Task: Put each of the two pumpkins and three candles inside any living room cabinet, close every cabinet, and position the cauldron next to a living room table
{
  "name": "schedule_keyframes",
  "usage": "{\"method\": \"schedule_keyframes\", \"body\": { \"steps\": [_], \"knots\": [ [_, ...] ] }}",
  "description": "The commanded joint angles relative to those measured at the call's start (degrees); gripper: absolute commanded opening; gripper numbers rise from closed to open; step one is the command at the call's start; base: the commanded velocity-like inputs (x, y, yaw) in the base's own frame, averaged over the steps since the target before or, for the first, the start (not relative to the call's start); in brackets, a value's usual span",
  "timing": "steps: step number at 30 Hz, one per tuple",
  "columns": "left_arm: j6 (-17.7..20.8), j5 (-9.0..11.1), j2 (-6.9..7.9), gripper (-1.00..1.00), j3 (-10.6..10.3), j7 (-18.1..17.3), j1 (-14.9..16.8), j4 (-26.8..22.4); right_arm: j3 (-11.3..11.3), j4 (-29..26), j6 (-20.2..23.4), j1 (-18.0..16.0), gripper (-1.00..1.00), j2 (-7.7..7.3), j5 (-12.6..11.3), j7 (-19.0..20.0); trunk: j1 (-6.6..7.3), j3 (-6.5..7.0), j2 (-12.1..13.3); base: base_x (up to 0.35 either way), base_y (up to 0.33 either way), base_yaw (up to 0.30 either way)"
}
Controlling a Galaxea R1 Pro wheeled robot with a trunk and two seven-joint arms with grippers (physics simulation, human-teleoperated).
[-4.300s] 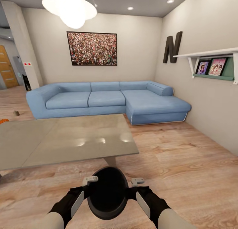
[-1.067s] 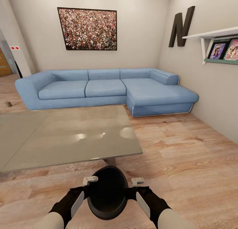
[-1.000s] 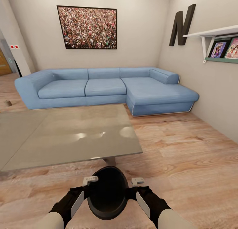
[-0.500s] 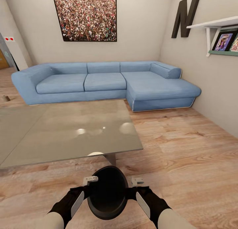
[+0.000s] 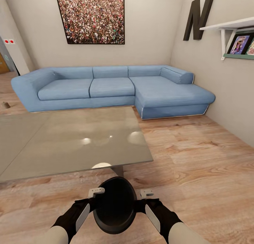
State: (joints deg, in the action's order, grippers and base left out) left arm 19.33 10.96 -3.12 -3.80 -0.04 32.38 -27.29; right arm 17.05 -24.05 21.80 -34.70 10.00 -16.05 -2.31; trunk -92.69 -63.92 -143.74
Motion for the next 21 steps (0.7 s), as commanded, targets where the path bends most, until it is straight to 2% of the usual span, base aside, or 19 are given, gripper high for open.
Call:
{"method": "schedule_keyframes", "body": {
  "steps": [1, 14, 21],
  "knots": [
    [0.3, 0.8, 0.04, -1.0, -0.1, 0.1, 0.1, -0.2, 0.2, 0.0, 0.3, 0.0, -1.0, 0.0, 0.0, -0.3, 0.01, -0.04, 0.0, 0.154, 0.0, 0.0],
    [0.3, 0.8, 0.04, -1.0, -0.1, 0.1, 0.1, -0.2, 0.2, 0.0, 0.2, 0.0, -1.0, 0.0, 0.0, -0.3, 0.01, -0.04, 0.0, 0.103, 0.0, 0.0],
    [0.3, 0.8, 0.04, -1.0, -0.1, 0.1, 0.1, -0.2, 0.2, 0.0, 0.2, 0.0, -1.0, 0.0, 0.0, -0.3, 0.01, -0.04, 0.0, 0.02, 0.0, 0.0]
  ]
}}
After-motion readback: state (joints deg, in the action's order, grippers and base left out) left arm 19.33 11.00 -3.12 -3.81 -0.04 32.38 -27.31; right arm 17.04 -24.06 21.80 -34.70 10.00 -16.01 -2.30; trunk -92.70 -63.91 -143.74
